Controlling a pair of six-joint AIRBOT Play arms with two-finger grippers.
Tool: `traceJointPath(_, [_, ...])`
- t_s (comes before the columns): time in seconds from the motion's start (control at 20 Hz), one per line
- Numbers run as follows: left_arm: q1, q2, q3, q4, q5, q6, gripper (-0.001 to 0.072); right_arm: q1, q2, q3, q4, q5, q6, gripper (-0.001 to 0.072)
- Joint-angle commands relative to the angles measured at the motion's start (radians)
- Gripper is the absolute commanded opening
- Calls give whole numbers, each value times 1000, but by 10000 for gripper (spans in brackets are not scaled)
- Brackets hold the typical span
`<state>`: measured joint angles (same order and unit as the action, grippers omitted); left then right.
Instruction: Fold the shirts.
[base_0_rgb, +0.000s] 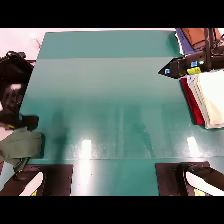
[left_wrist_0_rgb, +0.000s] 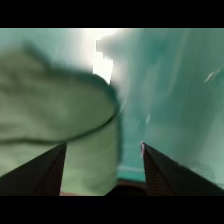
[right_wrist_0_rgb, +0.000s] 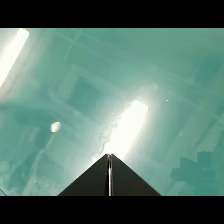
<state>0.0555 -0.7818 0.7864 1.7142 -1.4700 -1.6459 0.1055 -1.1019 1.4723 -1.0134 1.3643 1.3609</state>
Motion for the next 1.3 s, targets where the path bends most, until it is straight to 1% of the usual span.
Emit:
traceJointPath(0.0, [61, 15, -179, 70, 2, -30, 552, 1, 0, 1, 0, 0, 0, 18])
traceJointPath(0.2, [70, 15, -207, 93, 12, -33, 550, 1, 0, 1, 0, -4, 0, 18])
traceJointPath(0.3, [70, 15, -207, 115, 16, -68, 548, 1, 0, 1, 0, -4, 0, 18])
traceJointPath(0.35, [70, 15, -207, 129, 16, -84, 525, 1, 0, 1, 1, -3, 0, 18])
traceJointPath(0.4, [70, 15, -207, 139, 18, -82, 337, 1, 0, 1, 0, -3, 0, 17])
traceJointPath(0.45, [70, 15, -206, 144, 24, -82, 226, 1, 0, 1, 1, -3, 0, 18])
traceJointPath(0.5, [70, 15, -204, 146, 33, -82, 213, 1, 0, 1, 1, -3, 0, 18])
traceJointPath(0.55, [70, 15, -196, 146, 39, -81, 37, 1, 0, 1, 1, -3, 0, 17])
traceJointPath(0.7, [69, 15, -112, 138, 55, -80, 25, 1, 1, 2, 2, -4, 0, 17])
traceJointPath(0.8, [41, 15, 27, 116, 54, -57, 24, 1, 0, 32, 1, -3, 0, 18])
traceJointPath(0.9, [-37, 15, 209, 100, 55, -47, 24, 1, 0, 90, 1, -13, 0, 18])
traceJointPath(1.05, [-205, 15, 469, 93, 77, -48, 23, 1, 0, 187, 1, -43, 0, 18])
traceJointPath(1.25, [-409, -18, 658, 82, 139, -47, 23, 1, 0, 280, 0, -97, 0, 17])
